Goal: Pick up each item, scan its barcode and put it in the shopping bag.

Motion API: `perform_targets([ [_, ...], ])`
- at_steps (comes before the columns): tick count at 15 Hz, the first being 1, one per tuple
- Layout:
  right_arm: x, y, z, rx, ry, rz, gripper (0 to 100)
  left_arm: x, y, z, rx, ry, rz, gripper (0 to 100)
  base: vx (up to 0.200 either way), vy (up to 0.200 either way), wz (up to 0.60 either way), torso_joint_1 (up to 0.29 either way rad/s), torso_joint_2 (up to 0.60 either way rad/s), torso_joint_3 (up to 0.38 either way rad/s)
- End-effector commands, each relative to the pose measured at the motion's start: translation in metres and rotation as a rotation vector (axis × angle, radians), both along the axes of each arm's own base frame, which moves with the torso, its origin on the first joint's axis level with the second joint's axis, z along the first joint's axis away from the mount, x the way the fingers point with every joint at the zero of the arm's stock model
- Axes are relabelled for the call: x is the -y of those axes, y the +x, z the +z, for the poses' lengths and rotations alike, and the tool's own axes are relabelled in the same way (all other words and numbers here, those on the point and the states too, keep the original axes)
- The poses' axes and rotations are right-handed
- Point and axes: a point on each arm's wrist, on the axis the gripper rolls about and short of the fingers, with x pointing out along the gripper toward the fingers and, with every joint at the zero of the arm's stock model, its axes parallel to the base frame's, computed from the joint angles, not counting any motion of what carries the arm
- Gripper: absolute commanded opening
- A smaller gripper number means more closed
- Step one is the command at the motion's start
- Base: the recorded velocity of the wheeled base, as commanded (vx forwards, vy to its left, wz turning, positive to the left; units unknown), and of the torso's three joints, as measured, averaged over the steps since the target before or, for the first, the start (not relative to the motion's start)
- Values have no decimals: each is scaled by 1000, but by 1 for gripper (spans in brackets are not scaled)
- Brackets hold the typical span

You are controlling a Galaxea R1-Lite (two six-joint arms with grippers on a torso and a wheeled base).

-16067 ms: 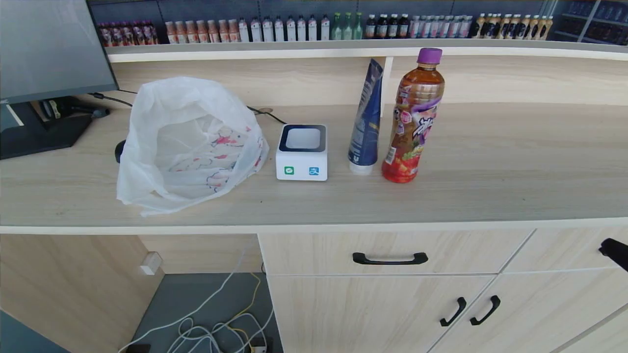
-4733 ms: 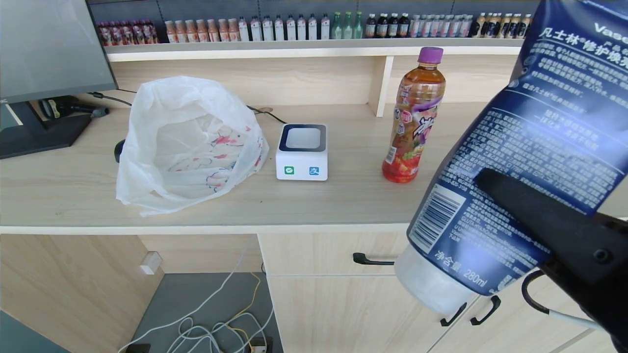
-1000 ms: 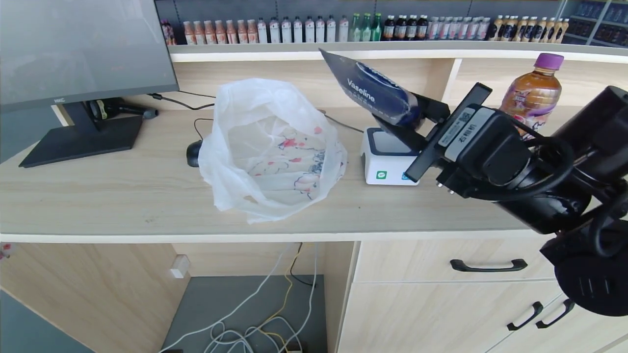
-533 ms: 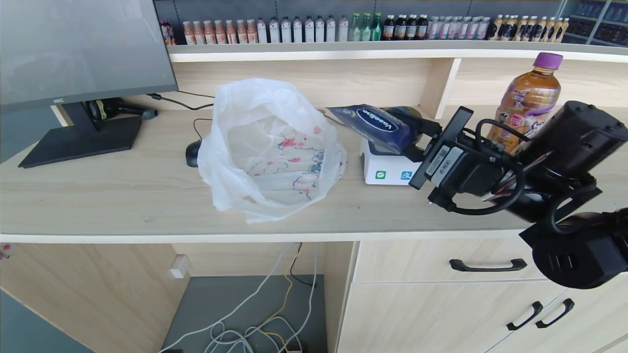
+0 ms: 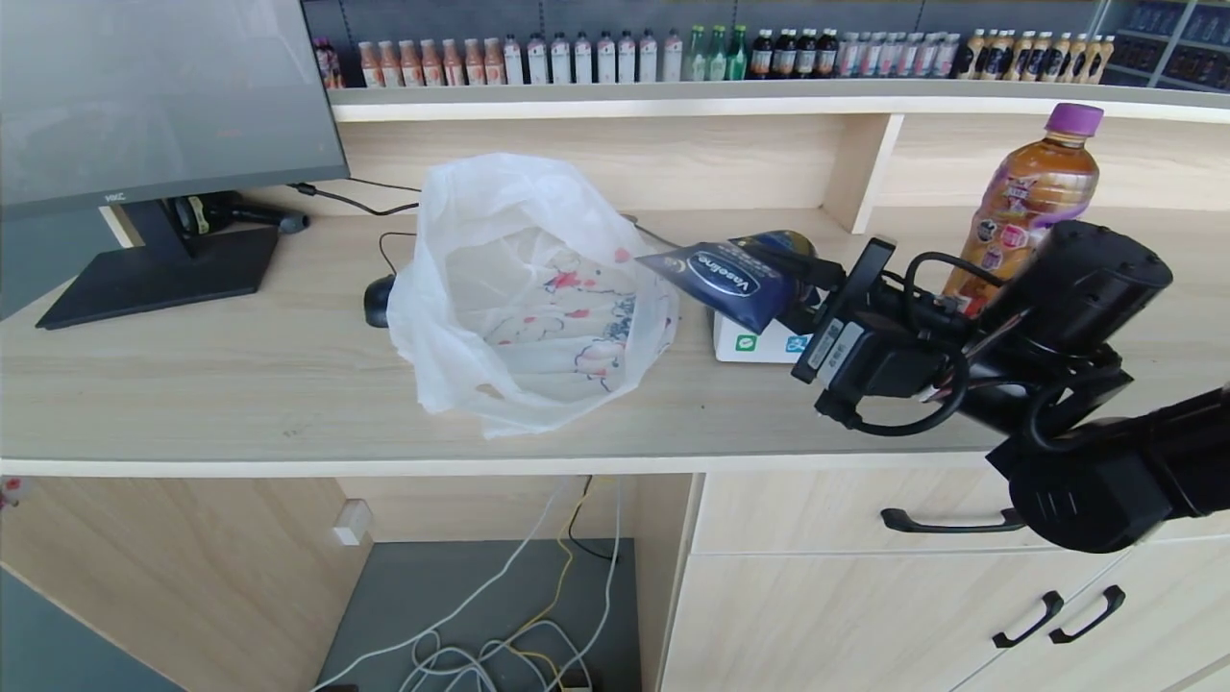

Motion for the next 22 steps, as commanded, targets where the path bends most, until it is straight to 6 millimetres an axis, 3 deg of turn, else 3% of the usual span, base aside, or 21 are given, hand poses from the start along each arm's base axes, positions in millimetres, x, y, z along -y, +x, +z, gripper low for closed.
perform_targets([
  [1, 1, 2, -2, -3, -4, -4, 0, 0, 0, 0, 0, 0, 0, 0, 0, 0, 0, 0, 0, 0],
  [22, 2, 4, -5, -2, -14, -14, 0, 0, 0, 0, 0, 0, 0, 0, 0, 0, 0, 0, 0, 0],
])
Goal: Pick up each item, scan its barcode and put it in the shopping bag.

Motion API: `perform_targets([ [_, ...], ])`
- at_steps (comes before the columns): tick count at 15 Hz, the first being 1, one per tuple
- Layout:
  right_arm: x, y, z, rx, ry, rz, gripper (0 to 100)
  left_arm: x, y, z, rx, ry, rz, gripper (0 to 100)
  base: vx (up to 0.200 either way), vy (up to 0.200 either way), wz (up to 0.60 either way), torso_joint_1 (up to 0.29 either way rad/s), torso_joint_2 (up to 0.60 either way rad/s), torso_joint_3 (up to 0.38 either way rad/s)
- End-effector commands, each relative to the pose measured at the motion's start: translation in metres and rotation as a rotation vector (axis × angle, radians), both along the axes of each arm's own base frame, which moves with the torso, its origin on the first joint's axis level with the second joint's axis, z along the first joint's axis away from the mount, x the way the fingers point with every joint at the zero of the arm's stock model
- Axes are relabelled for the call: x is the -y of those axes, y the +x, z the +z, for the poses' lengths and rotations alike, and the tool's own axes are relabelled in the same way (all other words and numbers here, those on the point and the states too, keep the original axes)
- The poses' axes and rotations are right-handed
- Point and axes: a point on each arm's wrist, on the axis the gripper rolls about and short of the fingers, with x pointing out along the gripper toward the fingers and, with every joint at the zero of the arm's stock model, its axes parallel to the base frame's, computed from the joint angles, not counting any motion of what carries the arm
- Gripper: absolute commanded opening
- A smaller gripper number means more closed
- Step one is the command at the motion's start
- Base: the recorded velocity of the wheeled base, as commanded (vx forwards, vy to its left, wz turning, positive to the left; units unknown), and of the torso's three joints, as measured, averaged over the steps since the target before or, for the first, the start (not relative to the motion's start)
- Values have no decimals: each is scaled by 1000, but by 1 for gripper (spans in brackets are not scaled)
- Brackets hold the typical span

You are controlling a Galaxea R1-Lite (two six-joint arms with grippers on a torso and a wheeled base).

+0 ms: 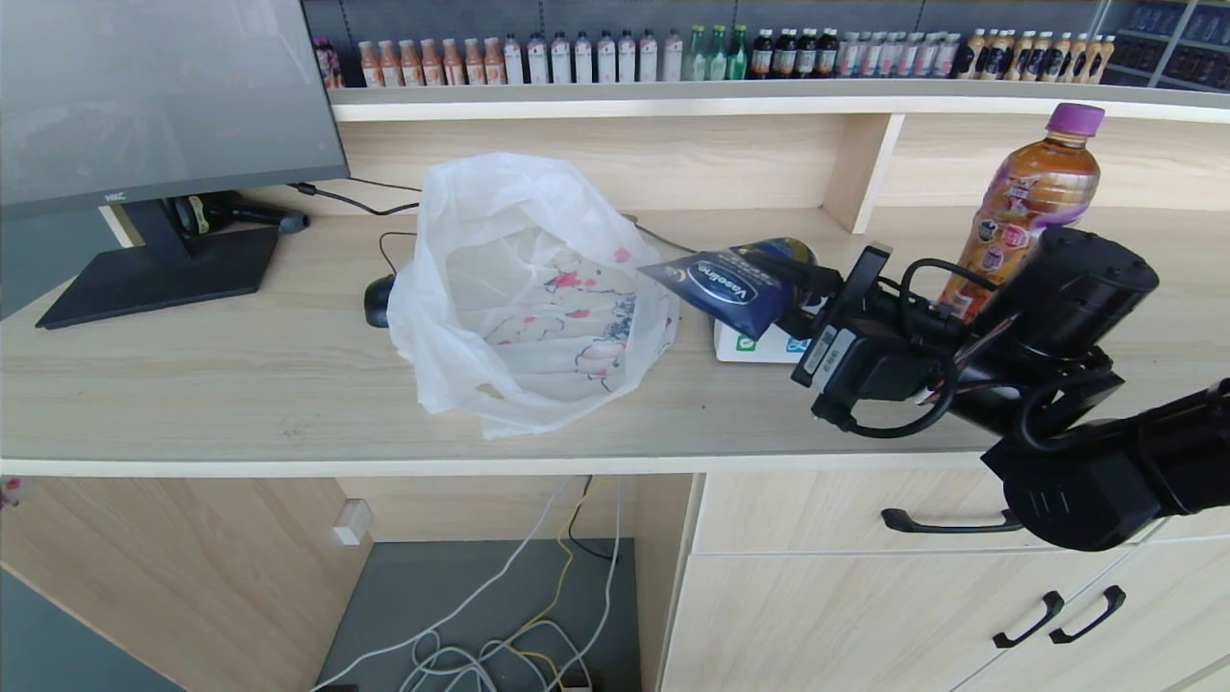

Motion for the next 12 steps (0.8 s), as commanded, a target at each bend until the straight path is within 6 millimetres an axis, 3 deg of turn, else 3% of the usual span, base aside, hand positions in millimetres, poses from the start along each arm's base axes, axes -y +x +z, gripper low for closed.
perform_targets([
  [1, 0, 0, 0, 1, 1, 0, 0, 0, 0, 0, 0, 0, 0, 0, 0, 0, 0, 0, 0, 0],
  [5, -1, -5, 7, -6, 27, 13, 0, 0, 0, 0, 0, 0, 0, 0, 0, 0, 0, 0, 0, 0],
  [7, -11, -14, 15, -62, 96, 69, 0, 0, 0, 0, 0, 0, 0, 0, 0, 0, 0, 0, 0, 0],
  [8, -19, -24, 32, -82, 175, 127, 0, 0, 0, 0, 0, 0, 0, 0, 0, 0, 0, 0, 0, 0],
  [12, -22, -52, 60, -230, 417, 156, 0, 0, 0, 0, 0, 0, 0, 0, 0, 0, 0, 0, 0, 0],
])
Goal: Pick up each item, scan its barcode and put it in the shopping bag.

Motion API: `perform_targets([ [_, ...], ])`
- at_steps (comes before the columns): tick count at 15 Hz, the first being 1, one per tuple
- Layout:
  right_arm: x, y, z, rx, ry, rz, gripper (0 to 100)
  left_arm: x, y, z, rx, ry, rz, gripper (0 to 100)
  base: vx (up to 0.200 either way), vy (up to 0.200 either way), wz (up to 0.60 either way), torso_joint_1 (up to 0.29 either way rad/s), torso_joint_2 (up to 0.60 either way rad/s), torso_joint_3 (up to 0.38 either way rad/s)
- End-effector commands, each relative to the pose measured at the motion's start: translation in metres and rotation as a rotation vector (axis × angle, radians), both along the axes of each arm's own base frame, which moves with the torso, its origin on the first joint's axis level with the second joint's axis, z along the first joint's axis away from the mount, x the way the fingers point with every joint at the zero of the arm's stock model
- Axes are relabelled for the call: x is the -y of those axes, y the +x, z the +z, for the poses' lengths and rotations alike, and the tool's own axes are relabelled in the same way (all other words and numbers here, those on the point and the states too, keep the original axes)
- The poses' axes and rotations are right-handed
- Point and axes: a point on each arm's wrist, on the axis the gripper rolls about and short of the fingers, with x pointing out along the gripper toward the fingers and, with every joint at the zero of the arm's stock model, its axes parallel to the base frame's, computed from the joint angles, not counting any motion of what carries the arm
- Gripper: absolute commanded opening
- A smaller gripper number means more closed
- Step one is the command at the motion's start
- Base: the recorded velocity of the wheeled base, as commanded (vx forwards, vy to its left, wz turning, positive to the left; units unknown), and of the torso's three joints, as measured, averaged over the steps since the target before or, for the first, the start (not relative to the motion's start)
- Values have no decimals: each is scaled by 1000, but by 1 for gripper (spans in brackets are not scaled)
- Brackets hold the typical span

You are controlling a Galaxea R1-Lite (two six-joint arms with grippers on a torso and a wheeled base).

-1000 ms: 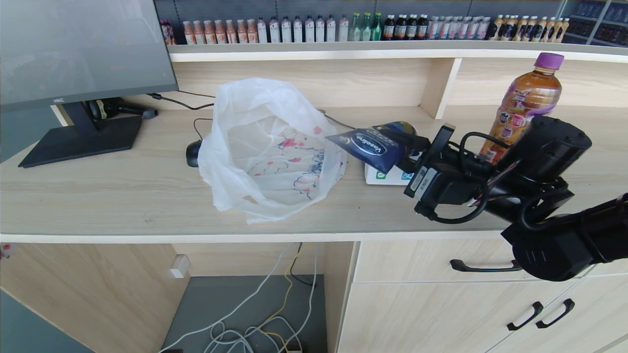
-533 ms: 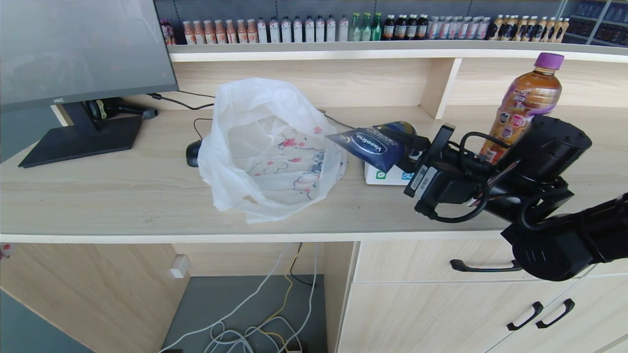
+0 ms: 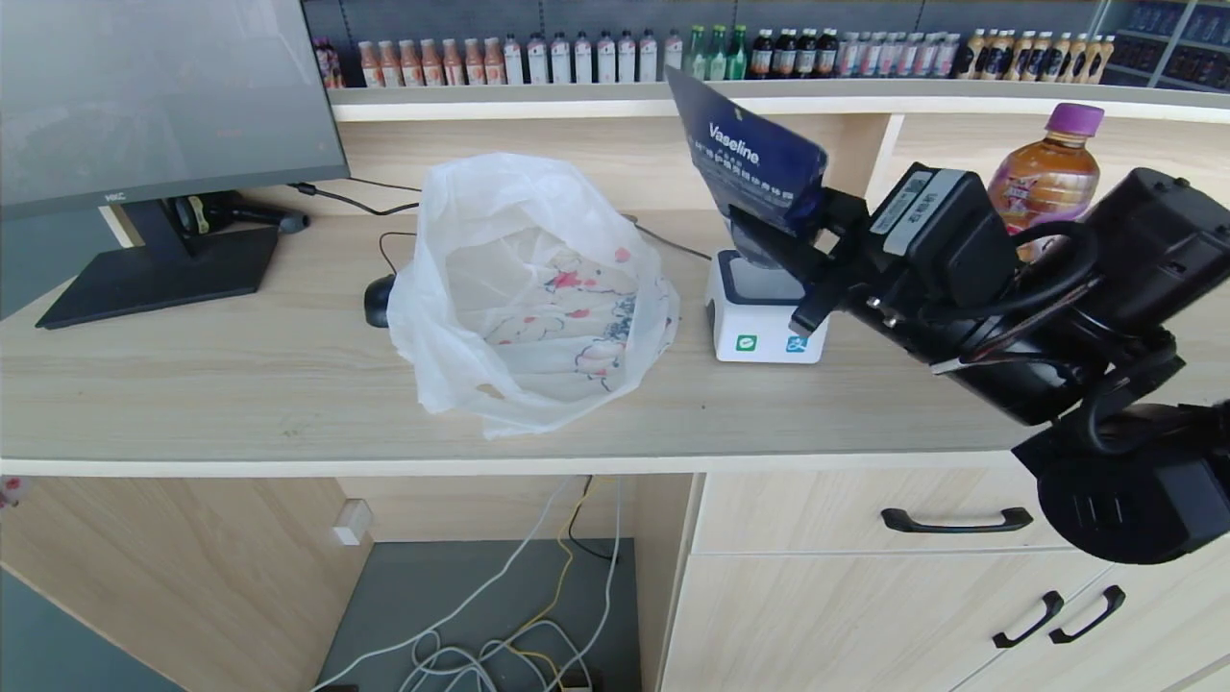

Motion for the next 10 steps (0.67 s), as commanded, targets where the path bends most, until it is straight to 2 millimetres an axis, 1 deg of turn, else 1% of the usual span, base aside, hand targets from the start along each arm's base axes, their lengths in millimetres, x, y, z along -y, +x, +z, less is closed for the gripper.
perform_targets([
  [1, 1, -20, 20, -5, 90, 14, 0, 0, 0, 0, 0, 0, 0, 0, 0, 0, 0, 0, 0, 0],
  [3, 6, -33, 32, -84, 227, -3, 0, 0, 0, 0, 0, 0, 0, 0, 0, 0, 0, 0, 0, 0],
  [5, 12, -41, 34, -190, 363, -18, 0, 0, 0, 0, 0, 0, 0, 0, 0, 0, 0, 0, 0, 0],
  [8, 18, -43, 29, -358, 575, -51, 0, 0, 0, 0, 0, 0, 0, 0, 0, 0, 0, 0, 0, 0],
  [10, 19, -42, 23, -421, 648, -64, 0, 0, 0, 0, 0, 1, -2, 0, 0, 0, 0, 0, 0, 0],
])
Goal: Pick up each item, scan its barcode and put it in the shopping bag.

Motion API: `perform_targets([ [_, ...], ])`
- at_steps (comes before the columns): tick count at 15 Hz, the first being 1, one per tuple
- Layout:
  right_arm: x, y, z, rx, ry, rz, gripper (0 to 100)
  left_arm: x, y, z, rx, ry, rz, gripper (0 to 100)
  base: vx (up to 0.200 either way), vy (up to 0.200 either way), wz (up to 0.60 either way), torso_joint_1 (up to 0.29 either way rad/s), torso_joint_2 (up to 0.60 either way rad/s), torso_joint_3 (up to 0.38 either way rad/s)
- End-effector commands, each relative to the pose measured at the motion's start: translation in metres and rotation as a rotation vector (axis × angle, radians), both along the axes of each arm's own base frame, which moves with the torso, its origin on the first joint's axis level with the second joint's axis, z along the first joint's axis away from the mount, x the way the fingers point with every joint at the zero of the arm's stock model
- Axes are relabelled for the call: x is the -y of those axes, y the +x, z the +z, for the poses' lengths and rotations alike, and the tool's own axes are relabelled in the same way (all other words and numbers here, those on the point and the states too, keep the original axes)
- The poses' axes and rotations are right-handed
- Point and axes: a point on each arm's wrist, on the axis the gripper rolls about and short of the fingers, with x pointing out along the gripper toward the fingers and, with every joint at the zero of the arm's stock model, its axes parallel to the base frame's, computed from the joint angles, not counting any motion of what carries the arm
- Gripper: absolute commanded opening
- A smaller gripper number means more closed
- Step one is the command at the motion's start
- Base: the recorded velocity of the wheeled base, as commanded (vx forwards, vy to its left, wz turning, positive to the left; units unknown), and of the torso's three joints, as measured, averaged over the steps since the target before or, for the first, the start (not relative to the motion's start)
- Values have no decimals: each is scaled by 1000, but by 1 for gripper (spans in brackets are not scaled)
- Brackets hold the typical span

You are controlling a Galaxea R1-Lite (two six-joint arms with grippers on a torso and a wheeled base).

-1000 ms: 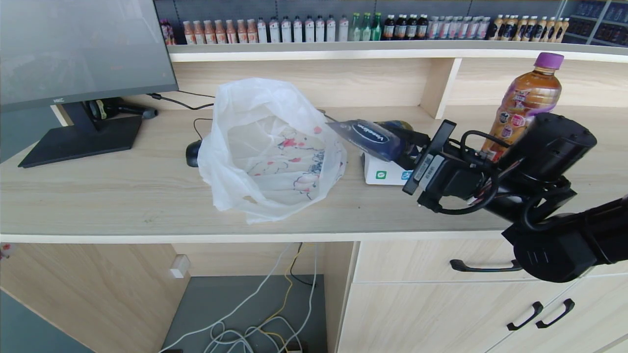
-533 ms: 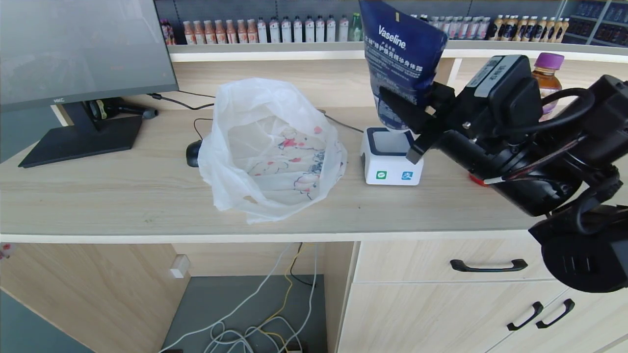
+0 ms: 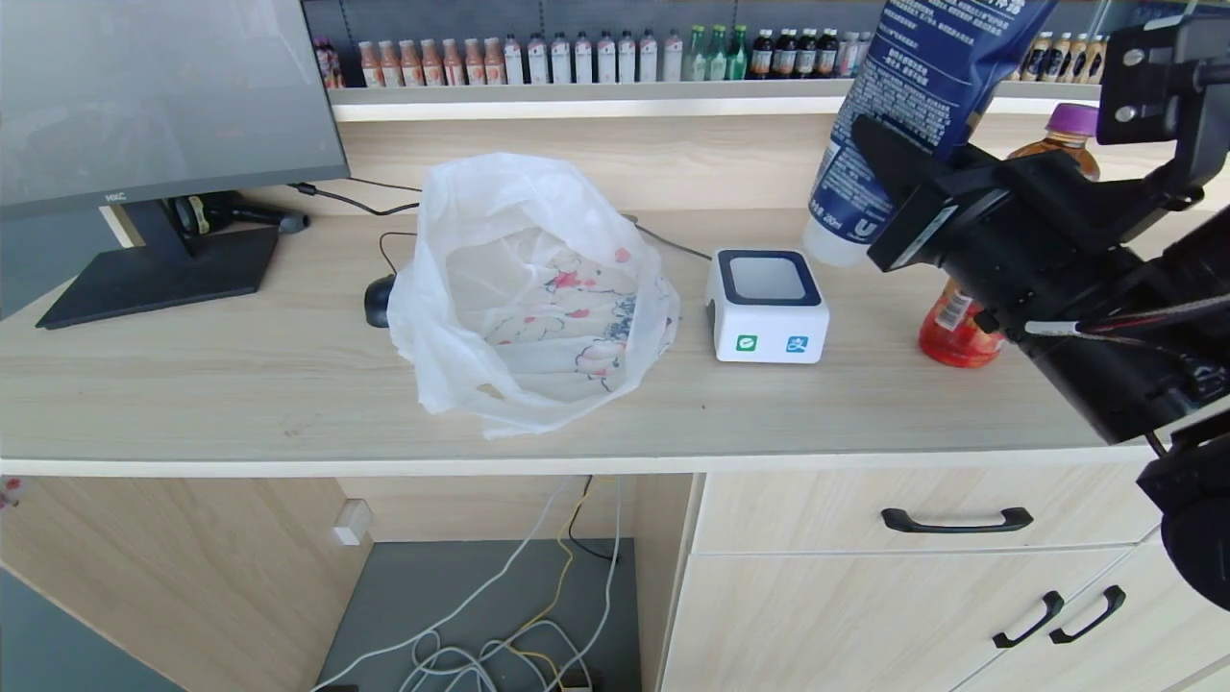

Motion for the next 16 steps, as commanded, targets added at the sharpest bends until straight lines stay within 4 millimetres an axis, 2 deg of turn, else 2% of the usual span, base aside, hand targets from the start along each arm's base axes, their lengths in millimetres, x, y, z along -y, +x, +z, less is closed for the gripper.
perform_targets([
  [1, 2, -2, -3, -23, 24, 0, 0, 0, 0, 0, 0, 0, -1, 0, 0, 0, 0, 0, 0, 0],
  [5, -2, 5, -8, -18, 43, -8, 0, 0, 0, 0, 0, -2, 0, 0, 0, 0, 0, 0, 0, 0],
  [16, 1, 2, -5, -8, 70, 0, 0, 0, 0, 0, 0, -2, 0, 0, 0, 200, 0, 3, 1, 1],
])
